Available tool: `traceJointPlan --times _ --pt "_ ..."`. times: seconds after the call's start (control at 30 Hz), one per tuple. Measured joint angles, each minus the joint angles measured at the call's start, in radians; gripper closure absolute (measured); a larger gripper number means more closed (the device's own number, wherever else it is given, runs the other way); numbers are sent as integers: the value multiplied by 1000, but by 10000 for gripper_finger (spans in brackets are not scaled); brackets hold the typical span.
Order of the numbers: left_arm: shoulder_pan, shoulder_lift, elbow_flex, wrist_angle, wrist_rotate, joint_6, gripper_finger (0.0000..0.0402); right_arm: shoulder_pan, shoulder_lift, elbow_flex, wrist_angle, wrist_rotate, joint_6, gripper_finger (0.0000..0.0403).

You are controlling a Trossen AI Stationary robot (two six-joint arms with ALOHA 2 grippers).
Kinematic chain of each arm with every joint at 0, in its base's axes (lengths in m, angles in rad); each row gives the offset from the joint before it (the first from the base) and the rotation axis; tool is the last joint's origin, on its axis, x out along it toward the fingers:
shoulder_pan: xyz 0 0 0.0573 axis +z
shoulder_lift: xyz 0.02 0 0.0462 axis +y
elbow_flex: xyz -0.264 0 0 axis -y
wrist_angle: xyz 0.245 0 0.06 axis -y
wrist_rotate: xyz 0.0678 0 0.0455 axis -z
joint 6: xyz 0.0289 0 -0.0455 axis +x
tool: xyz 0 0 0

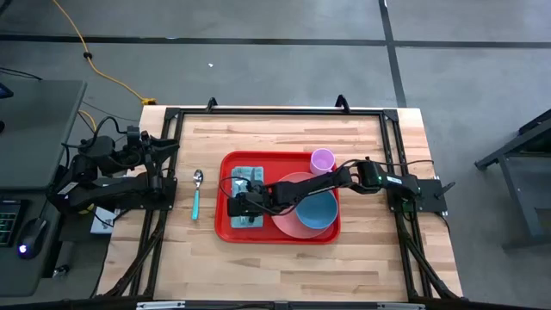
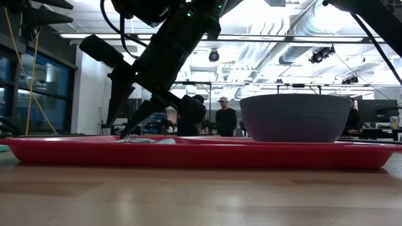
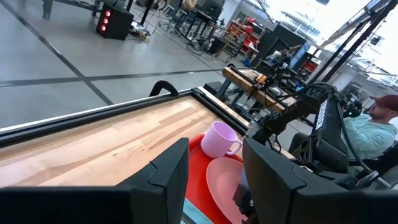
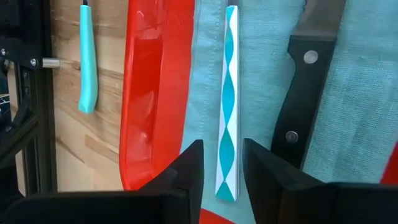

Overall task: Set up tray
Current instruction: Put the green spoon on the blue napkin to the middle of the blue fork and black knife

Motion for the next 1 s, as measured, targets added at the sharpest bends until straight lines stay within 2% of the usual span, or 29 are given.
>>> traceJointPlan --times 0.17,0.37,0.57,0.67,0.83,1.0 --pt "0 0 0 1 6 0 220 -3 -8 0 22 34 -71 311" --pt "0 0 0 2 7 0 220 -20 -53 2 87 79 -253 313" --pt "0 0 0 2 14 16 220 -44 -98 1 232 103 -585 311" --pt "0 0 0 2 18 17 220 -67 -106 3 295 29 -733 312" --pt "0 0 0 2 19 17 220 -129 -106 3 304 -231 -788 312" --pt "0 0 0 3 20 19 220 -172 -105 1 338 -328 -960 313"
